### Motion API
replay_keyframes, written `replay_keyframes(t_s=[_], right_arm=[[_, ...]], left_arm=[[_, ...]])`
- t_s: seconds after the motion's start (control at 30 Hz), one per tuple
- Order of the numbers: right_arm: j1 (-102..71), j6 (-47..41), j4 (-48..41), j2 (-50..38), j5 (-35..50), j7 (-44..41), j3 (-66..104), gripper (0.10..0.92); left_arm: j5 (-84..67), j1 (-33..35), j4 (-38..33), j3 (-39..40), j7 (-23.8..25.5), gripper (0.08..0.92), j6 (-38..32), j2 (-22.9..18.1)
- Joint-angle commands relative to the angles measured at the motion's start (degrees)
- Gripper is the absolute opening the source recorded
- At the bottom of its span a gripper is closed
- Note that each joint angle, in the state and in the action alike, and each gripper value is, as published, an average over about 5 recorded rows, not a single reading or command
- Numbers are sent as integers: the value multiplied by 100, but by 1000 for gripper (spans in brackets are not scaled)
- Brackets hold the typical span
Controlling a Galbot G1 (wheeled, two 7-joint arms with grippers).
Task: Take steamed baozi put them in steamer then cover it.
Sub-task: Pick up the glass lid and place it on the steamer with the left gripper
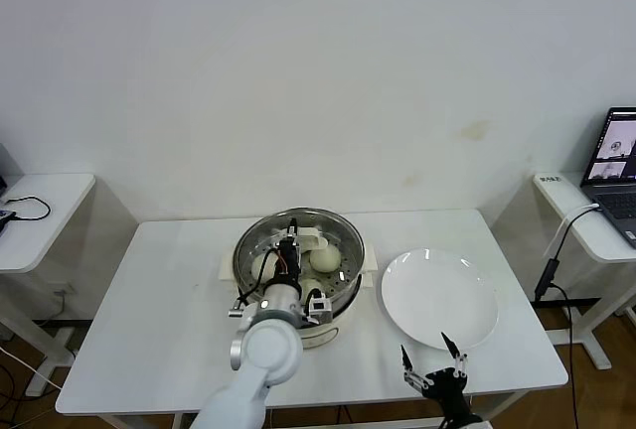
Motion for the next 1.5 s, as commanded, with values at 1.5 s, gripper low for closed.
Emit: replay_keyframes(t_s=[1.5], right_arm=[[-41, 25, 2, -42, 40, -56, -177, 823]], left_arm=[[193, 636, -489, -161, -358, 441, -354, -78]])
